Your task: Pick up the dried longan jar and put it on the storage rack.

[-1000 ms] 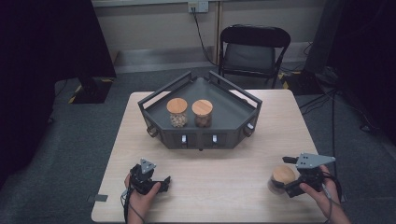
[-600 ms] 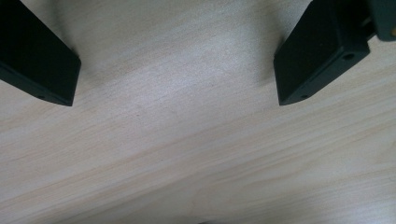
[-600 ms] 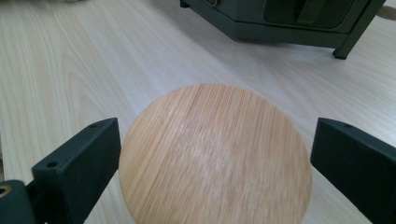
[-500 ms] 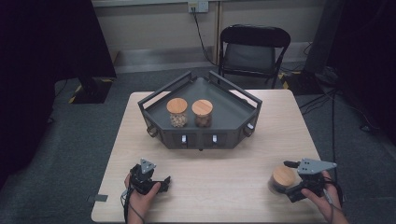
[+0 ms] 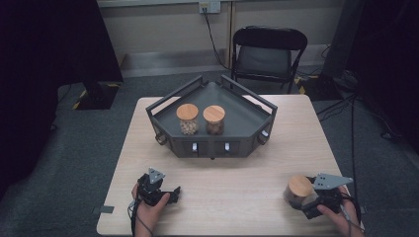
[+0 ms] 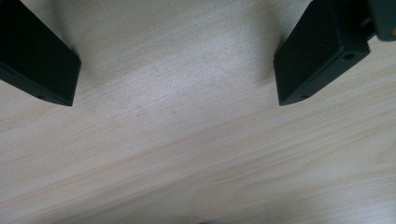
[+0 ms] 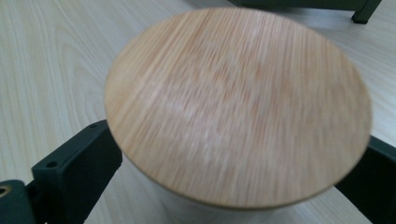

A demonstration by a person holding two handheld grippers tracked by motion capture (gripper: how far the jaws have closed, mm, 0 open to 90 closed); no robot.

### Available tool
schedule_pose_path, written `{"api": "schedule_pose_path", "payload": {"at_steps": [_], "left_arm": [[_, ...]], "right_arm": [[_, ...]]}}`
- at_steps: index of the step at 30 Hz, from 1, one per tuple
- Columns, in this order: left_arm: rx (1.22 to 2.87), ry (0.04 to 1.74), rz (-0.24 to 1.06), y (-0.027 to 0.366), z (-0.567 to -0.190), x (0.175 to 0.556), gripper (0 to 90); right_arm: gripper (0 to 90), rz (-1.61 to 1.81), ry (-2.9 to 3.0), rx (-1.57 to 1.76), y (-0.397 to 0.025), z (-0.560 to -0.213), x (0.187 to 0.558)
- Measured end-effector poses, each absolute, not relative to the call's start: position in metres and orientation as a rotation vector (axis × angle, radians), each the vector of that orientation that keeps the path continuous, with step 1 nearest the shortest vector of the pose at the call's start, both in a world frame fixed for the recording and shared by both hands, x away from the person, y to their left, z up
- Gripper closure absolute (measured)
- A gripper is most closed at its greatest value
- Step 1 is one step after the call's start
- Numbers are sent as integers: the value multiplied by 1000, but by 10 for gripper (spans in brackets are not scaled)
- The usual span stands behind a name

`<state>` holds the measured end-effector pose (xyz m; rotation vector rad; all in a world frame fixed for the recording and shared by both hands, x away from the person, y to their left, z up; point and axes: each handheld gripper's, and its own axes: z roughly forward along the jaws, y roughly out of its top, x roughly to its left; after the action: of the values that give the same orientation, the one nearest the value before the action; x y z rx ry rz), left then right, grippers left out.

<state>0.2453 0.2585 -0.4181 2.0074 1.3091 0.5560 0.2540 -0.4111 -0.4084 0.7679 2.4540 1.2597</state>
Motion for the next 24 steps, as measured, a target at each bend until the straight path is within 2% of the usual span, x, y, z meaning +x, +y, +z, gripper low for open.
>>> {"api": "schedule_pose_path", "payload": {"at_steps": [24], "left_arm": [[2007,1309,556,258,-418,245,3]], "right_arm": [[15,1127,2490,787,-402,-416,251]]}}
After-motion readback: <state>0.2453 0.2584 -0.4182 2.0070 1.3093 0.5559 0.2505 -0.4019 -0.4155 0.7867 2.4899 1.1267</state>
